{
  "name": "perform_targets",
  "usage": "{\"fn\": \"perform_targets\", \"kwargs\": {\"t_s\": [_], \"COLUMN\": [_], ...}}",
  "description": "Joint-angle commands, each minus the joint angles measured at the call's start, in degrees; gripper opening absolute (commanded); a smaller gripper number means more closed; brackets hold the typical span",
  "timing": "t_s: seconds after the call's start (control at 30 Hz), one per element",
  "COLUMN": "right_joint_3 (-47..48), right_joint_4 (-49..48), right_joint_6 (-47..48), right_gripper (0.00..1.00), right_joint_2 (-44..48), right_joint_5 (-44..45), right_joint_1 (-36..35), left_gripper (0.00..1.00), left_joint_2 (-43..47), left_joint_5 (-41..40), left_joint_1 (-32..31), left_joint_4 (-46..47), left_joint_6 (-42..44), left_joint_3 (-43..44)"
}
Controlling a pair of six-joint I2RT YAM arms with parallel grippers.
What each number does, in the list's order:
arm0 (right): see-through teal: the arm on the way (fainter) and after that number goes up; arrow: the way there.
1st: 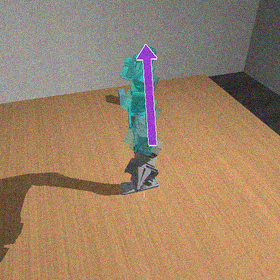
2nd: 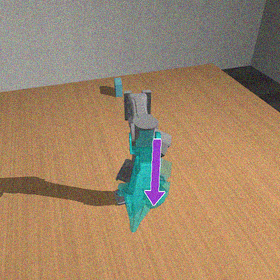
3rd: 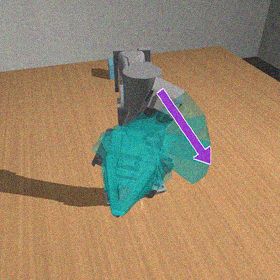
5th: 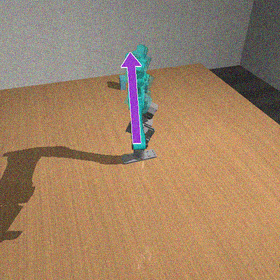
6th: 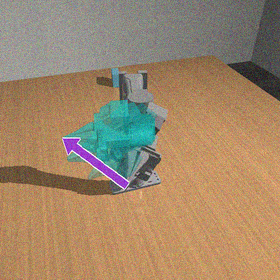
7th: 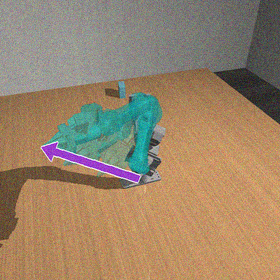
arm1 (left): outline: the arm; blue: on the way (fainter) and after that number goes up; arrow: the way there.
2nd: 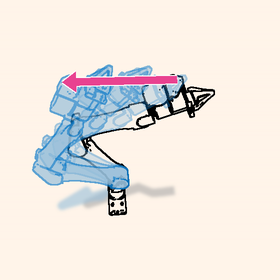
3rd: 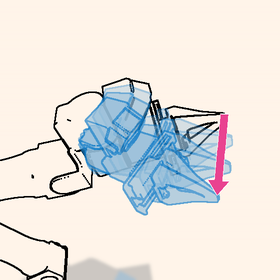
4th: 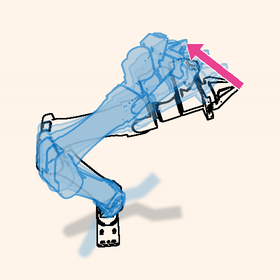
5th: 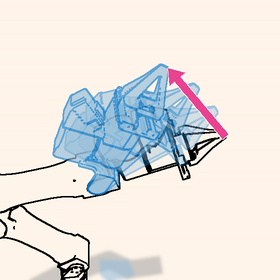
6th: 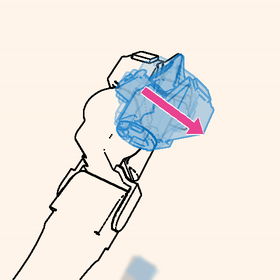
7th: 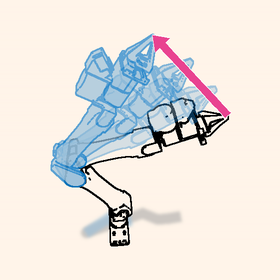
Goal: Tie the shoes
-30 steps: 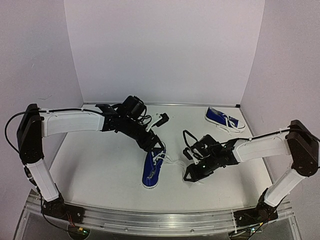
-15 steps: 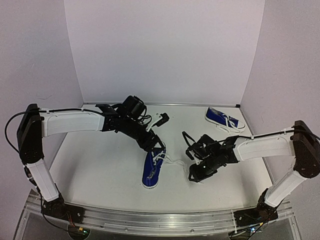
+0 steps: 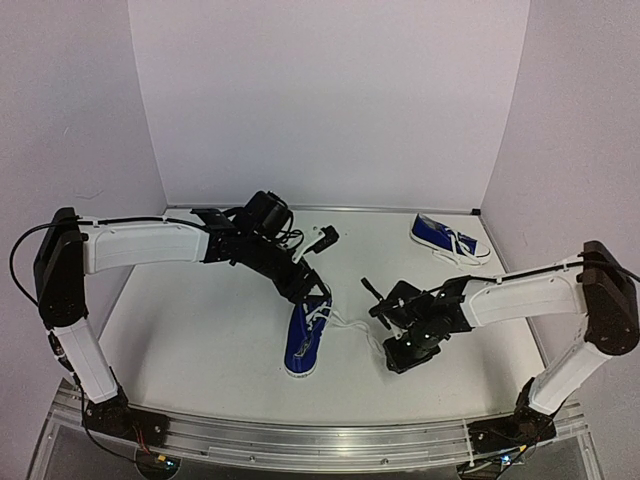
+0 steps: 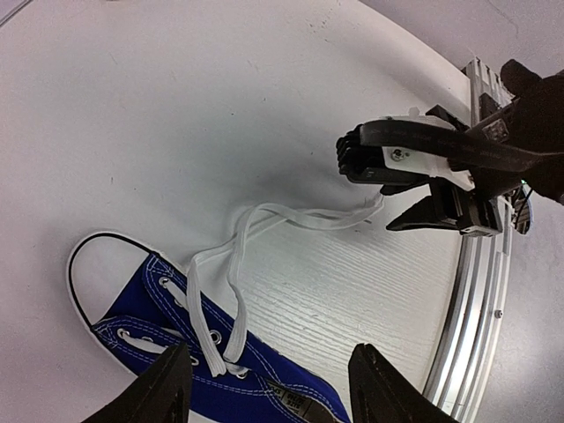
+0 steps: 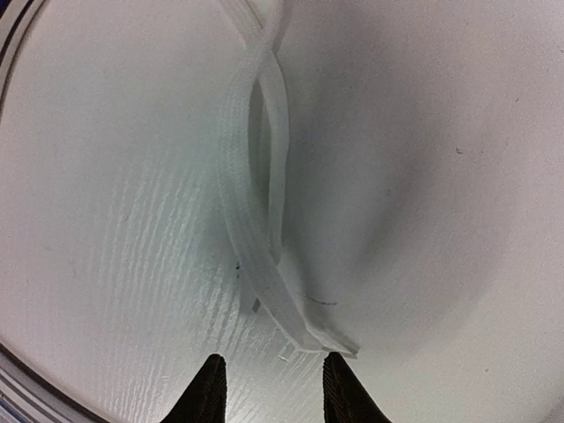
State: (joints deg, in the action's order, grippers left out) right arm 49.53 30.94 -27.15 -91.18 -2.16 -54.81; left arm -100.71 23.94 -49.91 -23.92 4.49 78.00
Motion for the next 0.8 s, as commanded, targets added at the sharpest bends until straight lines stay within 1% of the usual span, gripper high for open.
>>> {"fn": "perform_targets", "kwargs": {"t_s": [0.0, 0.13, 0.2, 0.27, 0.3, 0.37, 0.5, 0.63, 0.77], "right_joint_3": [2.0, 2.7, 2.9, 3.0, 3.0, 3.2, 5.7, 9.3, 12.4], "right_joint_4": [1.5, 1.2, 1.0, 1.0, 1.0, 1.4, 3.8, 6.0, 6.1], "right_joint_6": [-1.1, -0.5, -0.1, 0.2, 0.1, -0.6, -2.6, -4.1, -4.1], "right_gripper": [0.32, 0.28, 0.18, 0.04, 0.0, 0.0, 0.0, 0.0, 0.0], "right_joint_2": [-3.4, -5.1, -5.8, -6.3, -5.9, -3.7, 4.2, 12.0, 17.3], "right_joint_5": [4.6, 6.2, 6.2, 5.5, 5.3, 5.2, 7.5, 13.5, 15.9], "right_joint_1": [-0.2, -0.2, -0.3, -0.3, -0.3, -0.3, -0.3, -0.3, -0.2], "left_gripper": [0.63, 0.63, 0.63, 0.63, 0.63, 0.63, 0.61, 0.6, 0.58], "left_joint_2": [0.8, 1.2, 1.5, 2.0, 2.2, 2.7, 4.2, 6.2, 7.2], "left_joint_5": [0.8, 0.8, 0.6, 0.2, -0.1, -0.5, -0.3, -0.6, -2.3], "left_joint_1": [-0.1, 0.0, 0.0, 0.1, 0.1, 0.3, 2.3, 4.1, 5.2], "left_joint_4": [1.9, 2.0, 2.1, 2.2, 2.3, 2.4, 3.8, 5.3, 6.0], "left_joint_6": [0.4, 0.2, 0.2, 0.0, -0.2, -0.7, -3.6, -6.0, -7.4], "left_joint_3": [1.3, 1.2, 1.0, 0.6, 0.5, 0.3, -0.8, -2.4, -3.2]}}
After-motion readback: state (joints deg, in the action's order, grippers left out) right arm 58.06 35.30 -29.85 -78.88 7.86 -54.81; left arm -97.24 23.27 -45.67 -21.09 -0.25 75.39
